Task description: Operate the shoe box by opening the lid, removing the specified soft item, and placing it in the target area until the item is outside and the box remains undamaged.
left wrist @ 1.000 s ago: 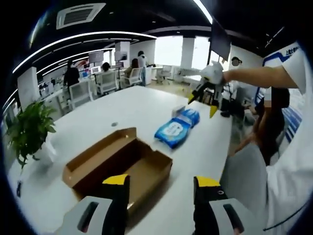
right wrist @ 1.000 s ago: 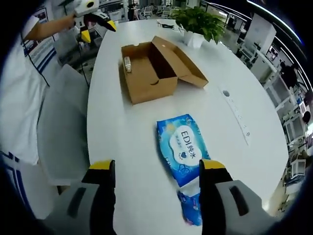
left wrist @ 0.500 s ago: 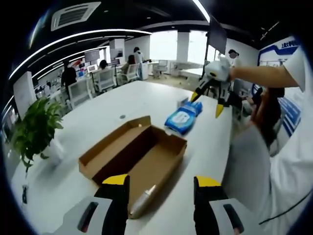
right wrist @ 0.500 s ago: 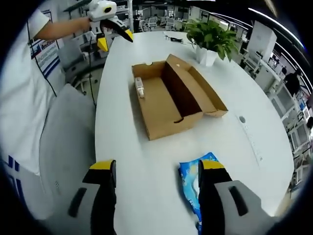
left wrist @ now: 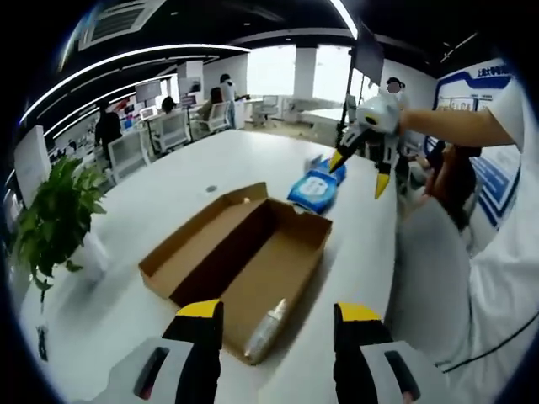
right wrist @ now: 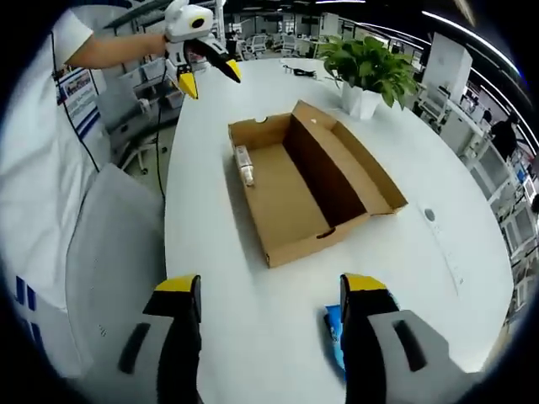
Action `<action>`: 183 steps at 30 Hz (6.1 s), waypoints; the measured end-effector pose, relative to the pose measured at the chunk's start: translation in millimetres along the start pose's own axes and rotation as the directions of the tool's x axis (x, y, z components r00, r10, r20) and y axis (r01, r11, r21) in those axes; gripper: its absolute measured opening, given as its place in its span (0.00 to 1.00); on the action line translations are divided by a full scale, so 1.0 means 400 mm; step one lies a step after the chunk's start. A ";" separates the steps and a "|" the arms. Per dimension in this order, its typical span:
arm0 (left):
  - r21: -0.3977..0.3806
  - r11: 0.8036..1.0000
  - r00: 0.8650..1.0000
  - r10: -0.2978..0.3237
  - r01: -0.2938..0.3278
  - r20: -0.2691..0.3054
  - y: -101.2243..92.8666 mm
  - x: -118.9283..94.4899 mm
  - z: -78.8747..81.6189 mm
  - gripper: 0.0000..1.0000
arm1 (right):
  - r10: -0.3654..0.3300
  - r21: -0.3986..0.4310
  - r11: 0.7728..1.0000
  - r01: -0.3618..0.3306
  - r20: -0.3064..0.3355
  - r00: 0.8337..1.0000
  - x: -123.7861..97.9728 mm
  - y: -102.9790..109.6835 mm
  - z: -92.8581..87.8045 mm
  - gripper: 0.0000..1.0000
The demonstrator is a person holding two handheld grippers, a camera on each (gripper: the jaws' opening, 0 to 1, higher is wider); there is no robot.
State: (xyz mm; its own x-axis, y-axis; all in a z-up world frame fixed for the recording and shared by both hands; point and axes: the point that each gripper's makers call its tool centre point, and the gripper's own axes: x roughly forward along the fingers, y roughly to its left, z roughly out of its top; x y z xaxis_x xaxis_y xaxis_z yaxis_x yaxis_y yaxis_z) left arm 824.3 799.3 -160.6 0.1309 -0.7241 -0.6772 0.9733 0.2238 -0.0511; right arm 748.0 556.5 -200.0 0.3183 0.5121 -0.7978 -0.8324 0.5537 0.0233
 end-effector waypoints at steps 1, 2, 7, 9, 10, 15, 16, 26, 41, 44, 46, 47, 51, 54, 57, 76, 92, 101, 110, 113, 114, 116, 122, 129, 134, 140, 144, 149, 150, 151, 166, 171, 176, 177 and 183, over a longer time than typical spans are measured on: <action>0.013 1.000 1.000 -0.007 0.007 -0.010 0.007 0.007 -0.003 0.53 | 0.001 0.002 1.000 -0.001 0.003 1.000 0.002 0.001 0.001 0.62; 0.023 1.000 1.000 -0.014 0.014 -0.017 0.012 0.013 -0.006 0.53 | 0.003 0.009 1.000 -0.003 0.007 1.000 0.005 0.002 0.002 0.62; 0.071 0.996 0.997 -0.048 0.052 -0.056 0.038 0.049 -0.021 0.53 | 0.008 0.030 1.000 -0.008 0.010 1.000 0.028 0.010 -0.003 0.61; 0.090 0.993 0.995 -0.068 0.075 -0.074 0.042 0.063 -0.027 0.53 | 0.008 0.038 0.999 -0.009 0.010 1.000 0.036 0.012 -0.006 0.61; 0.093 0.992 0.994 -0.075 0.082 -0.080 0.045 0.069 -0.030 0.53 | 0.008 0.045 0.999 -0.009 0.015 1.000 0.039 0.012 -0.004 0.61; 0.129 0.984 0.987 -0.106 0.122 -0.122 0.063 0.095 -0.041 0.53 | 0.007 0.071 0.997 -0.010 0.044 0.999 0.052 0.018 0.007 0.60; 0.134 0.982 0.985 -0.115 0.132 -0.130 0.062 0.103 -0.036 0.53 | 0.006 0.071 0.997 -0.009 0.045 0.999 0.055 0.020 0.008 0.60; 0.168 0.957 0.947 -0.191 0.238 -0.257 0.073 0.162 -0.082 0.51 | 0.019 0.092 0.995 -0.026 0.079 0.997 0.078 0.040 0.017 0.59; 0.171 0.910 0.865 -0.280 0.377 -0.417 0.075 0.248 -0.141 0.49 | 0.028 0.118 0.992 -0.041 0.113 0.993 0.107 0.044 0.018 0.56; 0.164 0.895 0.837 -0.304 0.414 -0.455 0.064 0.253 -0.165 0.48 | 0.029 0.119 0.992 -0.045 0.129 0.991 0.106 0.039 0.025 0.55; 0.174 0.885 0.820 -0.305 0.432 -0.483 0.068 0.259 -0.189 0.48 | 0.032 0.115 0.992 -0.048 0.137 0.990 0.104 0.037 0.034 0.55; 0.175 0.880 0.811 -0.307 0.441 -0.498 0.074 0.263 -0.206 0.48 | 0.035 0.111 0.993 -0.051 0.139 0.990 0.103 0.032 0.037 0.55; 0.178 0.872 0.795 -0.310 0.457 -0.521 0.078 0.269 -0.214 0.47 | 0.046 0.103 0.993 -0.061 0.142 0.989 0.105 0.008 0.045 0.54; 0.179 0.868 0.789 -0.310 0.463 -0.531 0.061 0.275 -0.216 0.46 | 0.056 0.091 0.994 -0.068 0.136 0.989 0.111 -0.007 0.047 0.54; 0.190 0.861 0.779 -0.305 0.471 -0.548 0.063 0.282 -0.229 0.45 | 0.070 0.073 0.994 -0.080 0.126 0.990 0.118 -0.011 0.050 0.53; 0.290 0.815 0.747 -0.239 0.502 -0.621 0.068 0.327 -0.294 0.42 | 0.088 0.026 0.995 -0.093 0.139 0.986 0.147 -0.055 0.094 0.52; 0.345 0.807 0.756 -0.179 0.479 -0.629 0.088 0.346 -0.312 0.32 | 0.085 0.018 0.996 -0.088 0.153 0.985 0.149 -0.058 0.105 0.49; 0.426 0.768 0.754 -0.110 0.478 -0.648 0.086 0.357 -0.327 0.24 | 0.083 0.014 0.996 -0.086 0.158 0.984 0.153 -0.063 0.107 0.49; 0.466 0.755 0.765 -0.071 0.460 -0.640 0.083 0.358 -0.330 0.22 | 0.074 0.015 0.997 -0.077 0.162 0.984 0.152 -0.059 0.110 0.48; 0.467 0.758 0.767 -0.069 0.456 -0.638 0.083 0.357 -0.331 0.21 | 0.073 0.014 0.997 -0.076 0.162 0.984 0.156 -0.061 0.108 0.48; 0.468 0.759 0.769 -0.066 0.453 -0.636 0.083 0.356 -0.332 0.21 | 0.071 0.014 0.997 -0.075 0.162 0.984 0.156 -0.062 0.108 0.47; 0.469 0.760 0.770 -0.064 0.450 -0.635 0.082 0.356 -0.332 0.20 | 0.070 0.015 0.997 -0.073 0.164 0.984 0.156 -0.062 0.110 0.47; 0.464 0.768 0.780 -0.073 0.442 -0.621 0.085 0.355 -0.330 0.19 | 0.065 0.016 0.997 -0.069 0.168 0.984 0.153 -0.046 0.116 0.46; 0.478 0.767 0.794 -0.066 0.427 -0.604 0.084 0.352 -0.320 0.19 | 0.064 0.010 0.998 -0.067 0.165 0.984 0.151 -0.031 0.122 0.46; 0.468 0.781 0.804 -0.071 0.414 -0.591 0.083 0.342 -0.308 0.18 | 0.061 0.006 0.998 -0.063 0.171 0.983 0.147 -0.035 0.129 0.46; 0.433 0.813 0.818 -0.090 0.389 -0.568 0.081 0.329 -0.286 0.18 | 0.059 0.000 0.998 -0.060 0.180 0.982 0.143 -0.032 0.134 0.46; 0.425 0.828 0.829 -0.082 0.366 -0.553 0.082 0.318 -0.274 0.18 | 0.064 -0.009 0.998 -0.064 0.186 0.981 0.140 -0.016 0.141 0.46; 0.425 0.837 0.838 -0.071 0.345 -0.541 0.075 0.306 -0.264 0.18 | 0.066 -0.013 0.998 -0.064 0.199 0.978 0.132 -0.016 0.151 0.46; 0.426 0.838 0.840 -0.067 0.340 -0.539 0.074 0.304 -0.262 0.18 | 0.065 -0.015 0.998 -0.064 0.201 0.977 0.131 -0.015 0.152 0.46; 0.426 0.839 0.840 -0.065 0.338 -0.538 0.073 0.303 -0.262 0.18 | 0.067 -0.017 0.998 -0.064 0.204 0.977 0.128 -0.012 0.154 0.46; 0.398 0.890 0.888 -0.018 0.224 -0.459 0.078 0.283 -0.175 0.18 | 0.055 -0.018 0.998 -0.052 0.246 0.968 0.075 0.006 0.167 0.46; 0.382 0.906 0.904 -0.004 0.185 -0.427 0.065 0.277 -0.146 0.18 | 0.057 -0.023 0.998 -0.053 0.249 0.967 0.047 0.011 0.160 0.46; 0.367 0.920 0.928 0.011 0.137 -0.373 0.048 0.275 -0.105 0.18 | 0.049 -0.018 0.999 -0.046 0.253 0.966 0.021 0.006 0.155 0.47; 0.356 0.926 0.936 0.011 0.124 -0.353 0.043 0.275 -0.092 0.18 | 0.047 -0.015 0.999 -0.045 0.255 0.966 0.016 0.004 0.154 0.47; 0.245 0.968 0.978 -0.001 0.053 -0.209 0.001 0.280 -0.001 0.18 | 0.031 0.005 0.999 -0.034 0.279 0.960 -0.027 0.001 0.153 0.47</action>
State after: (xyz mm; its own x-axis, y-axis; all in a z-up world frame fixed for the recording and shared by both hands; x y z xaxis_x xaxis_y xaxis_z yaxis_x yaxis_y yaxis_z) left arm 839.1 718.6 -236.7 0.0878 -0.5720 -0.8155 0.9954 0.0187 0.0941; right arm 771.9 591.3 -154.3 0.4061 0.6919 -0.5970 -0.8406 0.5391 0.0530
